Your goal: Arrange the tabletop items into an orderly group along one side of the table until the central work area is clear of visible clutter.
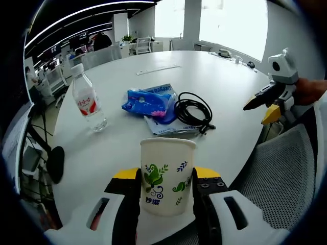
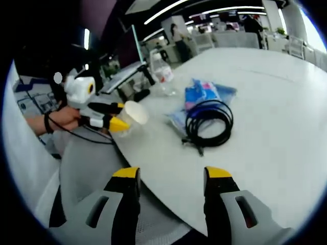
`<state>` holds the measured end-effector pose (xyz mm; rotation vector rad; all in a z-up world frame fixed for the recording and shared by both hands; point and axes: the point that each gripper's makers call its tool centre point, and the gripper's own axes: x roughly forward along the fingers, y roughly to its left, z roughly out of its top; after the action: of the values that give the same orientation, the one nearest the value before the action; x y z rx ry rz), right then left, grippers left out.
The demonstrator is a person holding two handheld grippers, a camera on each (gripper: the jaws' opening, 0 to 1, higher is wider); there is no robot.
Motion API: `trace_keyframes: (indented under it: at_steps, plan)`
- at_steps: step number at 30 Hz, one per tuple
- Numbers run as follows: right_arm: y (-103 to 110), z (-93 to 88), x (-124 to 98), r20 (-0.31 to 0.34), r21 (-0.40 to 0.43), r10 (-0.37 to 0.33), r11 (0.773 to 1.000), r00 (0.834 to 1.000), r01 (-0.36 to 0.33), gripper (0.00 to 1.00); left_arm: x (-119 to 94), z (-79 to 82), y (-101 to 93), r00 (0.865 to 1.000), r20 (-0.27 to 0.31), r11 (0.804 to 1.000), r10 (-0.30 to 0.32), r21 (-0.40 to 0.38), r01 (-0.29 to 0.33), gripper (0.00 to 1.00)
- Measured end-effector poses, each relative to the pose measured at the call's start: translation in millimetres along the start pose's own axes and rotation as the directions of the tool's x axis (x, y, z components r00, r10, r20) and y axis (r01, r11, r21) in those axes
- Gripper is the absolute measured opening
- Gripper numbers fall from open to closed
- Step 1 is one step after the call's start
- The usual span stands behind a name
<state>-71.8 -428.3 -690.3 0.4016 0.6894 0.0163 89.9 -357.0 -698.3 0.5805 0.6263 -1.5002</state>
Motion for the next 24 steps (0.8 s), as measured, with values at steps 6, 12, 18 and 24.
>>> trace_keyframes:
  at_steps: [6, 12, 18, 24]
  plan:
    - [14.3, 12.9, 13.7, -0.021, -0.052, 0.055, 0.997, 0.998, -0.056, 0.42, 1.7, 6.6, -11.1, 1.0, 0.017, 1.0, -0.02, 0.021, 0.02, 0.39]
    - [26.2, 28.5, 23.0, -0.008, -0.072, 0.113, 0.991, 0.994, -0.114, 0.41, 2.6, 5.5, -33.2, 0.997, -0.001, 0.992, -0.072, 0.1, 0.072, 0.39]
    - [44.1, 48.7, 32.6, 0.03, -0.063, 0.189, 0.98, 0.982, -0.186, 0.38, 3.1, 7.3, -47.3, 0.995, -0.007, 0.984, -0.102, 0.146, 0.102, 0.39]
    - [64.7, 65.3, 39.8, 0.101, -0.003, 0.274, 0.962, 0.957, -0.275, 0.28, 5.2, 14.1, -65.7, 0.988, 0.005, 0.973, -0.151, 0.177, 0.148, 0.39]
